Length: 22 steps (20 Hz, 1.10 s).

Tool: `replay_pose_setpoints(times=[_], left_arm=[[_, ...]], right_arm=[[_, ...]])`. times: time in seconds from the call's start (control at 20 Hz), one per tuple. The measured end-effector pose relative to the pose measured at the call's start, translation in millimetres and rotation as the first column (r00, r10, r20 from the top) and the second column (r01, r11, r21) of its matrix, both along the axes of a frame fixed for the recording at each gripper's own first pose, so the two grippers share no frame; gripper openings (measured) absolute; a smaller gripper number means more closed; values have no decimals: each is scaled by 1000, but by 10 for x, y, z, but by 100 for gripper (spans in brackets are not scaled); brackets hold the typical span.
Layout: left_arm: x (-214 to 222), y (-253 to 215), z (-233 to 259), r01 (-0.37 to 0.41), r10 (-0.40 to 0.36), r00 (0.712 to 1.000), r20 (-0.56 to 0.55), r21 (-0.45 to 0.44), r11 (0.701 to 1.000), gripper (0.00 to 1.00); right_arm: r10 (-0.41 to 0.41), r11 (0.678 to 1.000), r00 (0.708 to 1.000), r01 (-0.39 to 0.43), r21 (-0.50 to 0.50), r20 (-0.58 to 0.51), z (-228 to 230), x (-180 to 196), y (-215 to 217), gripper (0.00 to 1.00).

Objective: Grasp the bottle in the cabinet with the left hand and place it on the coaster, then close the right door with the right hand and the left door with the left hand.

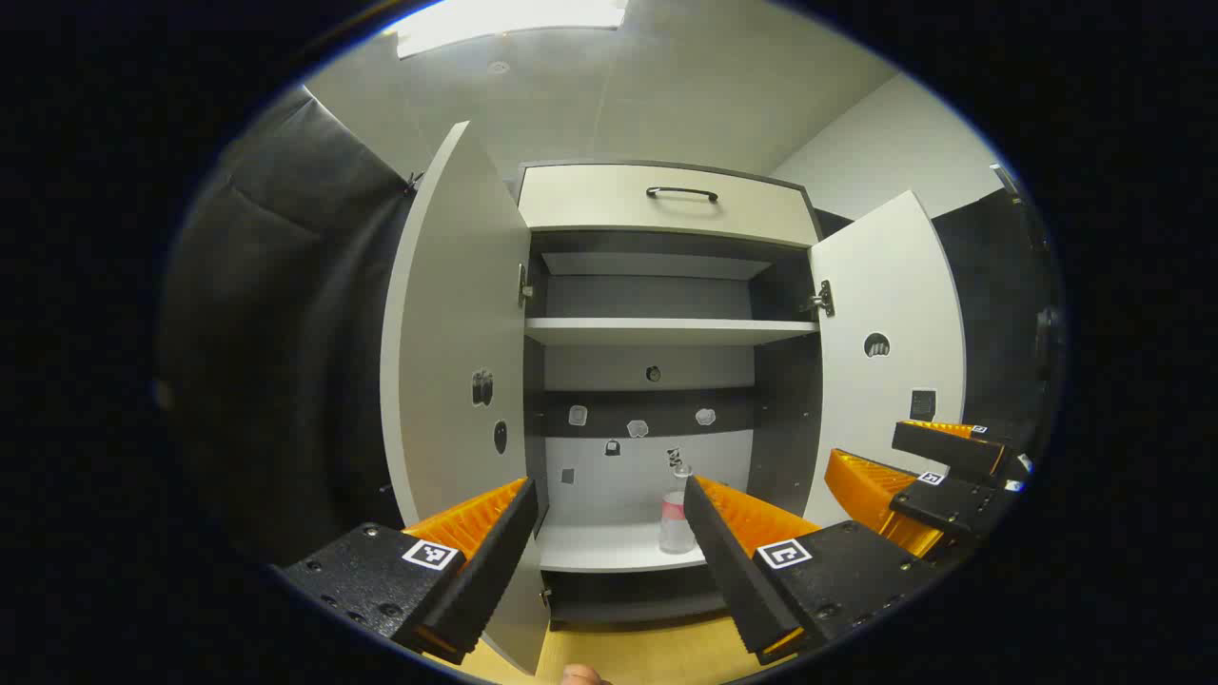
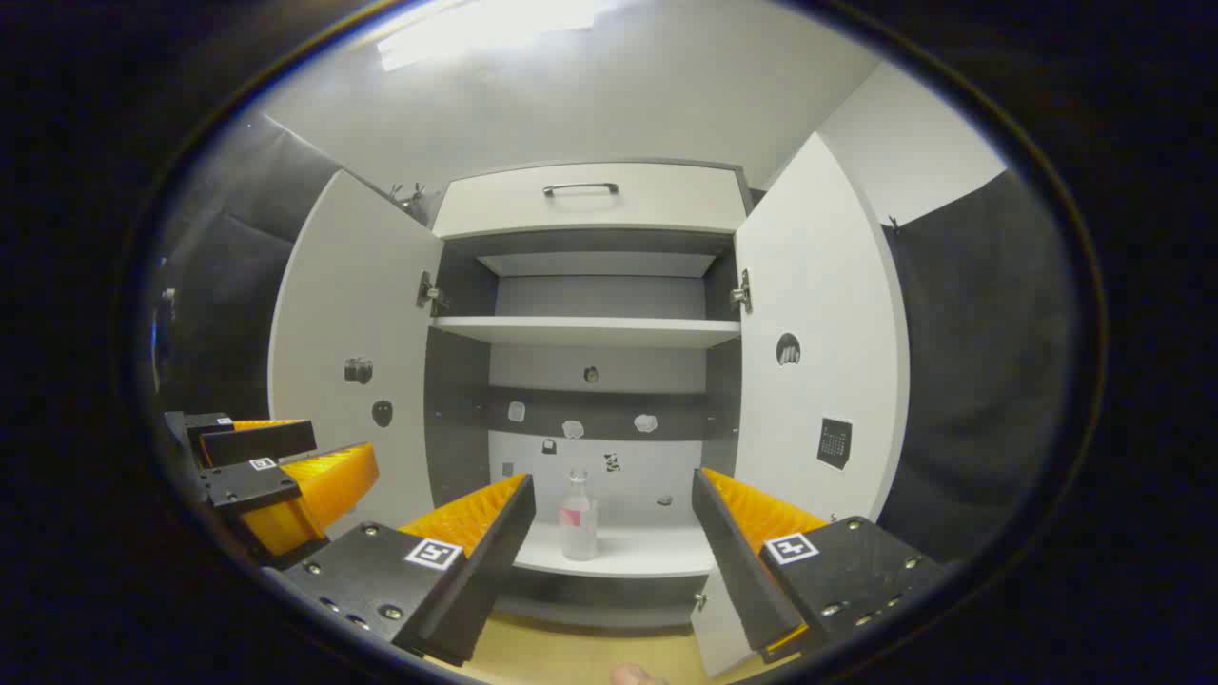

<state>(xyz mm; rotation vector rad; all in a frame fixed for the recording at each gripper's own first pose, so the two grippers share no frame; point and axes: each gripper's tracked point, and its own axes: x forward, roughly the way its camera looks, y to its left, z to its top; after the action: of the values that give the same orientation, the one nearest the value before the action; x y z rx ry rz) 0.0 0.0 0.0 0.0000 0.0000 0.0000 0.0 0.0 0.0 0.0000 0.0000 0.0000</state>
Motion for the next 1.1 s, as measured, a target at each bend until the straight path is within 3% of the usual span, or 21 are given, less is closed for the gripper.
replay_pose_setpoints(times=[0.6,1.1], left_arm=[[49,236,30,-61,61,998,15,0,998,96],[48,553,16,-138,138,990,15,12,990,96]], right_arm=[[66,998,998,-66,-18,-24,-286,491,296,100],[70,997,994,-73,-35,-86,-995,1576,491,100]])
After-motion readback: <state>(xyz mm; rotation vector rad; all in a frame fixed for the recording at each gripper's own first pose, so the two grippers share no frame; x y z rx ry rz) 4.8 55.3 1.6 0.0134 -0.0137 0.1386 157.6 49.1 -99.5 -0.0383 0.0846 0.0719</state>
